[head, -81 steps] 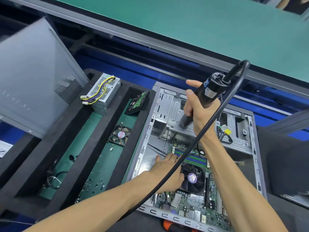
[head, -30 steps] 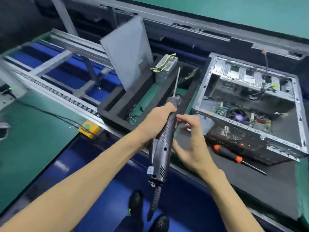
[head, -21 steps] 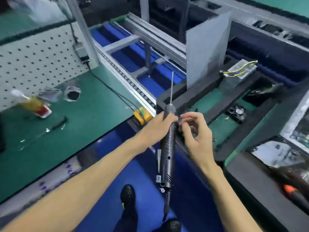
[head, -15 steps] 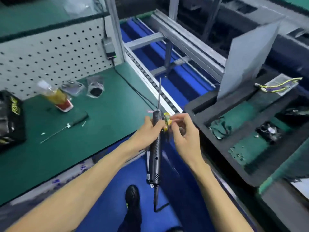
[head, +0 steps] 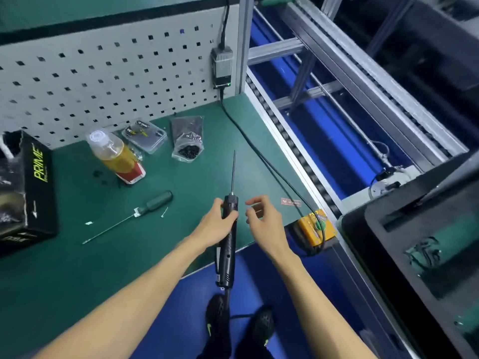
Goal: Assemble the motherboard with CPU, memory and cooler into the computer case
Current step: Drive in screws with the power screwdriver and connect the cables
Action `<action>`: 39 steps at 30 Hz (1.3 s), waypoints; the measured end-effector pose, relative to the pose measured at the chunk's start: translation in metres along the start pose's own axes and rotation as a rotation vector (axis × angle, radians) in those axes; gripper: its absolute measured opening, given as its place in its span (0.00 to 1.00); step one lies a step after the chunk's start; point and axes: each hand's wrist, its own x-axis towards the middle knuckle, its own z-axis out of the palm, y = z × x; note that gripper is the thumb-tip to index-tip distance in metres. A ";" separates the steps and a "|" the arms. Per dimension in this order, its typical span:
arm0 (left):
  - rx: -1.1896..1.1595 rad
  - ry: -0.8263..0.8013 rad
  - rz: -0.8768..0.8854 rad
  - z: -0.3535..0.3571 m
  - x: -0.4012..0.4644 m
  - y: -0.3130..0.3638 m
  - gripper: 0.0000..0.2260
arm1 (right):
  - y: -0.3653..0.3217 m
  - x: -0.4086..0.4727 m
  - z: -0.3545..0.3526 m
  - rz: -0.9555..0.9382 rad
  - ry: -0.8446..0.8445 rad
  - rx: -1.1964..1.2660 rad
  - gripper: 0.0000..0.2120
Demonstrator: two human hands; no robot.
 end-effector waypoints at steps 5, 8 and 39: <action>0.084 0.060 -0.044 -0.006 0.036 -0.009 0.11 | 0.014 0.037 0.022 0.044 -0.026 -0.031 0.06; 0.203 0.098 -0.046 -0.006 0.053 -0.012 0.13 | 0.022 0.054 0.035 0.073 -0.044 -0.051 0.06; 0.402 -0.005 0.548 0.038 0.008 0.148 0.05 | -0.052 0.000 -0.106 -0.028 0.361 -0.147 0.06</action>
